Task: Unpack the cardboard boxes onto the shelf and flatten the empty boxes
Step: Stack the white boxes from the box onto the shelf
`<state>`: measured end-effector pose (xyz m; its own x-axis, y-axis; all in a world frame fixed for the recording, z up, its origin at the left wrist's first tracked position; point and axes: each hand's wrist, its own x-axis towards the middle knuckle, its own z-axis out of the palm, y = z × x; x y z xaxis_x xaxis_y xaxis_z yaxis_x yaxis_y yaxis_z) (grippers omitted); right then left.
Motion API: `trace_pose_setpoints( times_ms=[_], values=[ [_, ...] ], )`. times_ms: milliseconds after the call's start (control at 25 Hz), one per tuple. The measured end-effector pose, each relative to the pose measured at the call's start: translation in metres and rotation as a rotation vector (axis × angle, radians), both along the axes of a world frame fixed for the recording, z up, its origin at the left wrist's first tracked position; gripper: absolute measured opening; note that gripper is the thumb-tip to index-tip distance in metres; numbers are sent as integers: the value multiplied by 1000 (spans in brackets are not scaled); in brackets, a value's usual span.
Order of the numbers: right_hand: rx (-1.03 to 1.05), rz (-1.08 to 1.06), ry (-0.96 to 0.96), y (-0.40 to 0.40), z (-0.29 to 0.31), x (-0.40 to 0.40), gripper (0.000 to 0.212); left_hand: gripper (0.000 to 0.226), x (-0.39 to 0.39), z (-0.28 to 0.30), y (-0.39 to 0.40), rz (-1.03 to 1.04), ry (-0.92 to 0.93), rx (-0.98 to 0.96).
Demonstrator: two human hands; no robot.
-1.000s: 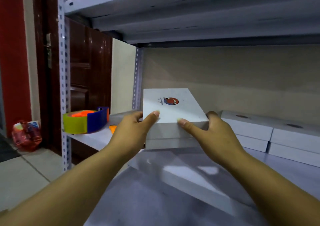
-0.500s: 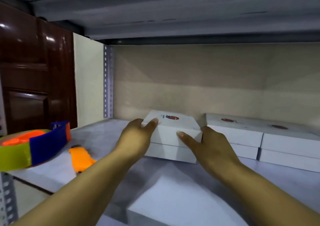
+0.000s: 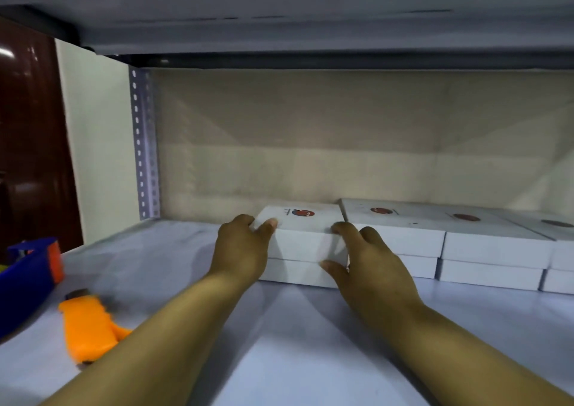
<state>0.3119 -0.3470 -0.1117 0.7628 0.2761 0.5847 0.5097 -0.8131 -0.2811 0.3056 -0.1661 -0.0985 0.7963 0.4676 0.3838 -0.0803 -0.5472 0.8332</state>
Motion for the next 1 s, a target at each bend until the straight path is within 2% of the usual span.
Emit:
trace_pose_setpoints(
  times_ms=[80,160,280,320,440,600,720,840,1000],
  values=[
    [-75,-58,-44,-1,-3,5,52,29,8,-1,-3,-14,-11,-31],
    [-154,-113,-168,-2,-8,15,56,43,10,-3,-7,10,-53,-87],
    [-233,-177,-371,-4,-15,36,63,42,13,-10,-9,21,-87,0],
    [-268,-192,-376,-2,-15,39,65,42,14,-12,-10,14,-89,47],
    [-334,-224,-340,0,-16,49,75,52,16,-13,-10,-40,-50,123],
    [-396,-253,-204,2,-9,46,84,65,20,-12,-6,-147,23,122],
    [-381,-228,-78,-1,-6,40,83,70,22,-14,-2,-243,66,51],
    [-380,-219,-41,0,-5,36,86,73,24,-16,0,-281,77,18],
    [-389,-186,-26,-2,-2,36,85,76,25,-16,0,-254,87,80]
  ],
)
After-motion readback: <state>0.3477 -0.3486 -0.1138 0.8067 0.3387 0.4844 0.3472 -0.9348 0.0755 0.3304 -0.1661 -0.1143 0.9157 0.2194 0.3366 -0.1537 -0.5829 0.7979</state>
